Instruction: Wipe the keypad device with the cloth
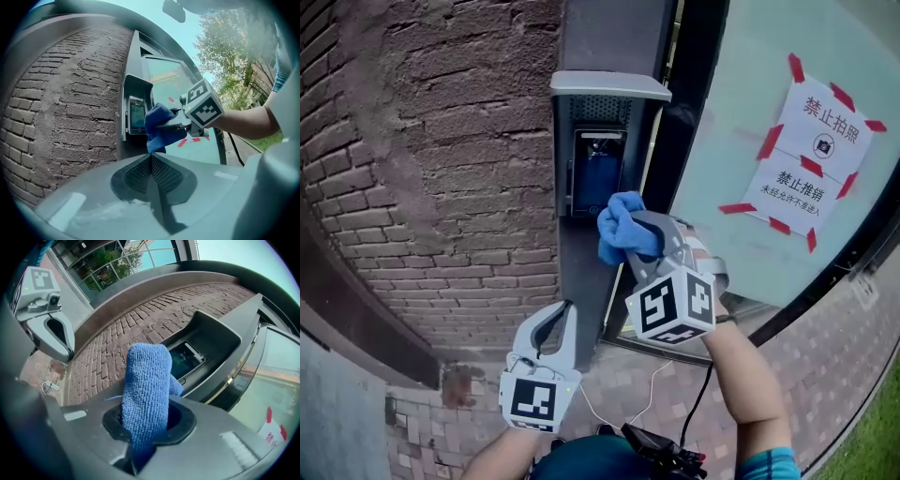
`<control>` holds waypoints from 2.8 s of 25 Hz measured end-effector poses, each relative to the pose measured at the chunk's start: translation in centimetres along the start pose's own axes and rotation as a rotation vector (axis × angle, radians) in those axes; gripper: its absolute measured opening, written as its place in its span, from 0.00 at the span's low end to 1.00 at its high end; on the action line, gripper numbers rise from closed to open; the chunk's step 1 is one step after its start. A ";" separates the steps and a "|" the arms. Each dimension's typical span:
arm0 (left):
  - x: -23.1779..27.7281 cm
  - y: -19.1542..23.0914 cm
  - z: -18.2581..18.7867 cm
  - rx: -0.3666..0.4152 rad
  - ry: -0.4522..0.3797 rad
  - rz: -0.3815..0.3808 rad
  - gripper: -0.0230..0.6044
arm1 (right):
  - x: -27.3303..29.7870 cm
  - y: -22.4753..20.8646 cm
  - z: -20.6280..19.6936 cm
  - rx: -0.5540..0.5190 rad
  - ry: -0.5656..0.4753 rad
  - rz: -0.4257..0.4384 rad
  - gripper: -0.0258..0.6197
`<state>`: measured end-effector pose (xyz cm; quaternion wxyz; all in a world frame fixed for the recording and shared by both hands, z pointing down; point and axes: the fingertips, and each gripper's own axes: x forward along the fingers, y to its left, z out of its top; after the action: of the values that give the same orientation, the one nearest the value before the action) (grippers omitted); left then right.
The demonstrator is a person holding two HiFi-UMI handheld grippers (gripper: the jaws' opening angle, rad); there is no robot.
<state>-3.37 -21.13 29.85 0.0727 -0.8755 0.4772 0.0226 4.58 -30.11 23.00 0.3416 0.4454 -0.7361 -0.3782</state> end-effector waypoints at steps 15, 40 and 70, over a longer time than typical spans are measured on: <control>-3.3 4.5 1.3 0.027 -0.038 0.143 0.02 | -0.4 -9.4 14.7 -0.005 -0.299 -0.147 0.11; -3.6 4.2 -0.2 0.009 -0.019 0.126 0.02 | 1.2 1.1 11.7 -0.153 -0.141 0.021 0.11; -3.6 4.1 -2.9 -0.017 0.039 0.068 0.02 | 4.1 6.2 9.6 -0.167 -0.016 0.045 0.12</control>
<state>-8.81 -20.74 32.64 0.0550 -0.8596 0.5078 0.0121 -7.44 -29.49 24.42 0.3800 0.3958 -0.7144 -0.4343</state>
